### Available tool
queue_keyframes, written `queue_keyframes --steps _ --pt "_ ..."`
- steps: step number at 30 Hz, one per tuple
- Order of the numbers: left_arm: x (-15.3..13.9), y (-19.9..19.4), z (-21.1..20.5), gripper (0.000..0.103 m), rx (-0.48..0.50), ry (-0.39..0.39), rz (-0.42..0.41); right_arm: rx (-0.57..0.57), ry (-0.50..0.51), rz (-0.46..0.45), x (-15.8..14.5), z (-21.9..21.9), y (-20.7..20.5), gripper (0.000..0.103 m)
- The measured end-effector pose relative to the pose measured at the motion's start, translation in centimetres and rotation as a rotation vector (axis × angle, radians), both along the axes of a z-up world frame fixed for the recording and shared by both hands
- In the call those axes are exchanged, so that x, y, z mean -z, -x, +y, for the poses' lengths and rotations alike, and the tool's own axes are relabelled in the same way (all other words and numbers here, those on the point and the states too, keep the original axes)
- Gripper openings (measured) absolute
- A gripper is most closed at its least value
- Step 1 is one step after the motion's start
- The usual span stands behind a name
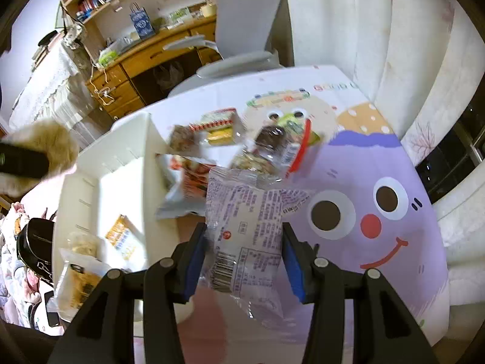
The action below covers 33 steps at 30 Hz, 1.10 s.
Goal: Organize snacks
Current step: 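Carry both bags into the white tray and open both tools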
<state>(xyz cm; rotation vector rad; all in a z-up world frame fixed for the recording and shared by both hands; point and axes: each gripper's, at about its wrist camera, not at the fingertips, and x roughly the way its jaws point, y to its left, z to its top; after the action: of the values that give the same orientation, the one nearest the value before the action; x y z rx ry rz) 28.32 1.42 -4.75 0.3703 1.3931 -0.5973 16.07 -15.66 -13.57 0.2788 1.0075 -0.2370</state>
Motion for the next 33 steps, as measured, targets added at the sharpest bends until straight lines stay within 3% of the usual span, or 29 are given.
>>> queue_keyframes --steps 15,20,21,24,33 --pt "-0.6 1.9 10.0 0.05 -0.136 0.027 -0.016 -0.11 -0.087 -0.079 -2.9 7.5 0.7 0.048" --pt "0.1 2.3 12.6 0.053 -0.192 0.031 -0.021 -0.166 -0.064 -0.082 -3.1 10.1 1.0 0.05" --pt "0.2 2.4 12.9 0.056 -0.205 0.031 -0.026 -0.171 -0.057 -0.084 -3.1 10.4 1.1 0.052" --pt "0.8 3.0 13.5 0.067 -0.234 0.031 -0.052 -0.183 -0.037 -0.051 -2.6 11.3 1.2 0.079" --pt "1.6 5.5 12.9 0.071 -0.22 0.095 -0.06 -0.182 -0.017 -0.006 -2.1 11.7 4.1 0.079"
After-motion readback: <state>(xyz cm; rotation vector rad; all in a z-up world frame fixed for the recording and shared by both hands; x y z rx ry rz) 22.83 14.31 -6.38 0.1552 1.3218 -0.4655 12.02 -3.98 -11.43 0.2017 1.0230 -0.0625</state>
